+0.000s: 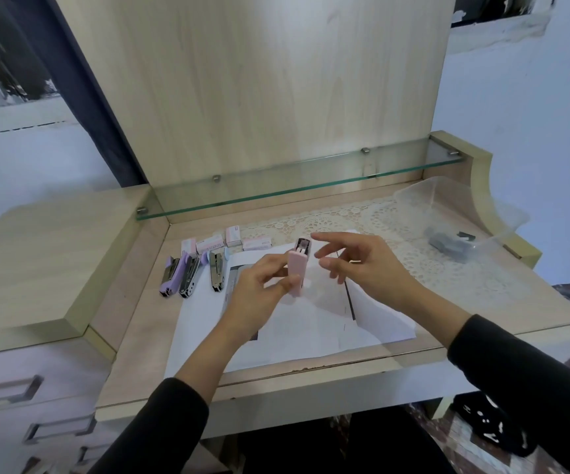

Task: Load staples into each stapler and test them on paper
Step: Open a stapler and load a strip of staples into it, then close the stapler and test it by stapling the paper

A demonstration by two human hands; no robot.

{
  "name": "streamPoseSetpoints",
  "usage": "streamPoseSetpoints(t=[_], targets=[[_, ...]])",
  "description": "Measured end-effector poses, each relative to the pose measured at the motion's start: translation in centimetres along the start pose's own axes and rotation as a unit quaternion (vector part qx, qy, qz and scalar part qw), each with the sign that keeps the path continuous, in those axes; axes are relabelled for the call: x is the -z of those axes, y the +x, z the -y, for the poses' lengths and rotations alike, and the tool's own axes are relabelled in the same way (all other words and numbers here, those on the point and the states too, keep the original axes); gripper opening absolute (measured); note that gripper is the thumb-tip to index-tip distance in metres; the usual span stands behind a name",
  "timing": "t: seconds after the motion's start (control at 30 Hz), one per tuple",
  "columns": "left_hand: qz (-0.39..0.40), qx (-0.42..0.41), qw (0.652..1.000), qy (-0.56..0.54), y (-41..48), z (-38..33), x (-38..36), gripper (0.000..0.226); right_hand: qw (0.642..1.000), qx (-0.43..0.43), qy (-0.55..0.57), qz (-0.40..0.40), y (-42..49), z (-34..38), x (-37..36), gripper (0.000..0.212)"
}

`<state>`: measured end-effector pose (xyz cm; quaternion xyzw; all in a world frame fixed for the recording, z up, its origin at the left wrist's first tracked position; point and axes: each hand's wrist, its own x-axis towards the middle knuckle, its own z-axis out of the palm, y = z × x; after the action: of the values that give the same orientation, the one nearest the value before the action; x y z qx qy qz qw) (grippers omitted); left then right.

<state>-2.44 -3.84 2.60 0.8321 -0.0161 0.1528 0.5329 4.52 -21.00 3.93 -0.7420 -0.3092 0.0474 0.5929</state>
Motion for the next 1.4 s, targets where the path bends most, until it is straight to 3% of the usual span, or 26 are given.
streamPoseSetpoints(t=[0.07, 0.23, 0.33, 0.57, 0.9, 1.07, 1.17, 1.3, 1.4], targets=[[0.033, 0.006, 0.999, -0.039, -0.4, -0.3, -0.1, 0.019, 1.0, -0.005, 0.016, 0.021, 0.1, 0.5, -0.3, 0.034], [0.024, 0.056, 0.989, -0.136, -1.3, -0.9, -0.7, 0.043, 0.991, -0.024, 0.127, 0.019, 0.1, 0.6, -0.4, 0.022], [-0.022, 0.059, 0.99, -0.124, -1.3, -1.1, -0.6, 0.03, 0.994, -0.02, 0.109, 0.022, -0.1, 0.6, -0.4, 0.019], [-0.077, 0.032, 0.995, -0.055, -0.9, -1.9, -0.7, 0.027, 0.998, -0.034, 0.048, -0.013, -0.6, -0.3, -0.2, 0.012], [-0.046, 0.109, 0.991, -0.057, 0.3, -1.3, -1.6, 0.024, 0.995, -0.075, 0.007, -0.07, 0.2, -0.8, 0.9, 0.009], [0.011, 0.184, 0.979, -0.08, 0.6, -0.4, -1.8, 0.035, 0.988, -0.125, 0.074, -0.059, 1.0, -0.9, -0.4, 0.011], [-0.009, 0.18, 0.98, -0.081, 0.9, -0.3, -1.8, 0.03, 0.985, -0.139, 0.096, -0.04, 1.4, -1.1, -1.3, 0.005], [-0.035, 0.168, 0.982, -0.077, 1.3, 0.0, -1.4, 0.025, 0.984, -0.152, 0.098, -0.002, 1.5, -1.0, -1.3, 0.025], [-0.014, 0.162, 0.985, -0.06, 1.8, 0.0, -1.5, 0.024, 0.986, -0.149, 0.068, -0.016, 1.4, -0.8, -0.6, 0.03]])
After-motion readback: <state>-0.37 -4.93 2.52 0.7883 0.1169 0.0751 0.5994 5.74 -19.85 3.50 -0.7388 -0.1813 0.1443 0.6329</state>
